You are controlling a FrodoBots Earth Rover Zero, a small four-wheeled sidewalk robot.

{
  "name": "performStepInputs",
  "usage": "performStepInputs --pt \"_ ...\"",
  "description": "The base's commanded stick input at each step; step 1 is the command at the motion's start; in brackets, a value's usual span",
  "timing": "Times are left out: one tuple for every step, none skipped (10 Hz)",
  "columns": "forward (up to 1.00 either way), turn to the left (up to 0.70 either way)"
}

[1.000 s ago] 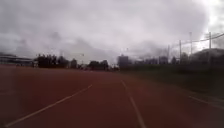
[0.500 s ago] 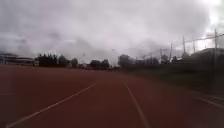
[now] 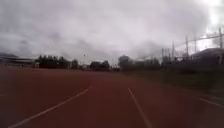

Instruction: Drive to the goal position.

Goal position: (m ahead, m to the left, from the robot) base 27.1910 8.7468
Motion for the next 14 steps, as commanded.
performStepInputs --pt "0.70 0.00" --pt "0.70 0.00" --pt "0.70 0.00" --pt "0.70 0.00" --pt "0.70 0.00" --pt "0.70 0.00" --pt "0.70 0.00" --pt "0.70 0.00" --pt "0.70 0.00" --pt "0.70 0.00" --pt "0.70 0.00" --pt "0.70 0.00" --pt "0.70 0.00" --pt "0.70 0.00"
